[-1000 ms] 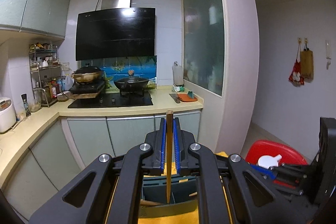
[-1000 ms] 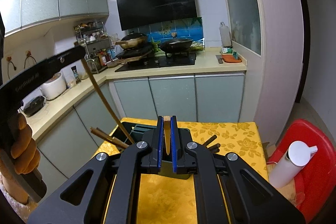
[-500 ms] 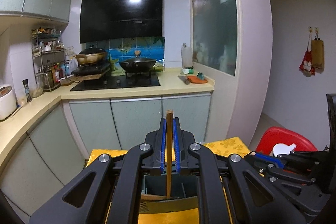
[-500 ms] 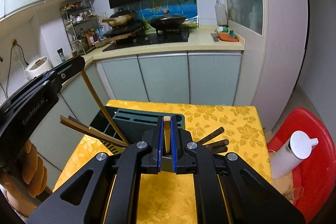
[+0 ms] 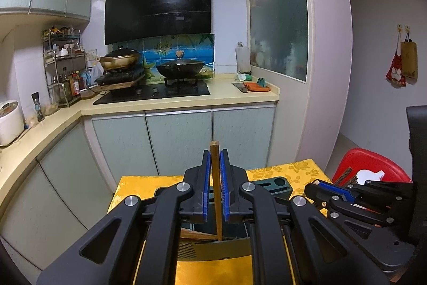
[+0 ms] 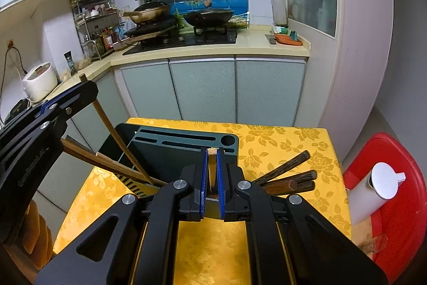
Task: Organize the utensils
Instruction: 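Open the left tool to release the chopstick into the holder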
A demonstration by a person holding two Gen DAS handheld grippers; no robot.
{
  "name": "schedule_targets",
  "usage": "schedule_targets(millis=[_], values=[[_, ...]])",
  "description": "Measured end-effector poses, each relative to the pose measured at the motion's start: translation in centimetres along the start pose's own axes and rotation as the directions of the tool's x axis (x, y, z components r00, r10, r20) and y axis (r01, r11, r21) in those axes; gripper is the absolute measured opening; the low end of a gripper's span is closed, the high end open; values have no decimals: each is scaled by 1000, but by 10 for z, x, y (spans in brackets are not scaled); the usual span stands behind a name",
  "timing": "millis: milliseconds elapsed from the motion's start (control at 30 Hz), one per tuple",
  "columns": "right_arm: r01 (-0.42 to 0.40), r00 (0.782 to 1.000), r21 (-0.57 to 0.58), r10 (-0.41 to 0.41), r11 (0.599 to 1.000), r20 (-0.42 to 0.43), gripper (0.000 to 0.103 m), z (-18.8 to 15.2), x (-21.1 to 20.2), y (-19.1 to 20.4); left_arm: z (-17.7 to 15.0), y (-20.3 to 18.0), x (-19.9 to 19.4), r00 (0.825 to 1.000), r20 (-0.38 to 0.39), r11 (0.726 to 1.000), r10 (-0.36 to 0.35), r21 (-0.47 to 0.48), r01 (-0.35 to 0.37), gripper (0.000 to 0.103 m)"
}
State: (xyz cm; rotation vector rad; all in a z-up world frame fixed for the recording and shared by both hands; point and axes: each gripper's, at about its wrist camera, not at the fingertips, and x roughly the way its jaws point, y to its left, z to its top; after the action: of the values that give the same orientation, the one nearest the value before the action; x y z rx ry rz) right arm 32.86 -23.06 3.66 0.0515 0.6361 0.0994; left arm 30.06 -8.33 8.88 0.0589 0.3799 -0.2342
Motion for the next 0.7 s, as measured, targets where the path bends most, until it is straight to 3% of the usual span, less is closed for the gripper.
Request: schedule_targets(millis=[67,133,200,267,400,533,700], values=[[-8,1000,-1,8,1000,6,9,0,1,1,0,1,-1,1000,-1,1000,-4,-3,4,9],[-13,1000,-9,13,1000,15,11,-1,0,3,2,1,-3,1000,9,1000,-3,-5,3,32],[-10,999,-8,10,1000,34,27,-1,-2,5,3,1,-9,999,34,1000,5,-7,-4,49],[1,997,14,-2,1000,73,54,-2,-8,3,4,2,-13,999,42,1000,0,-8,0,53],[-3,994,25,0,1000,108,56,-2,-18,0,5,7,-25,998,55,1000,-3,-22,4,69],[-6,988,41,-1,999,156,68,-4,-34,-2,6,15,-44,996,91,999,11,-45,-7,87],[1,970,41,-11,999,242,78,-15,-62,-3,1,22,-72,989,143,998,40,-55,-32,96]])
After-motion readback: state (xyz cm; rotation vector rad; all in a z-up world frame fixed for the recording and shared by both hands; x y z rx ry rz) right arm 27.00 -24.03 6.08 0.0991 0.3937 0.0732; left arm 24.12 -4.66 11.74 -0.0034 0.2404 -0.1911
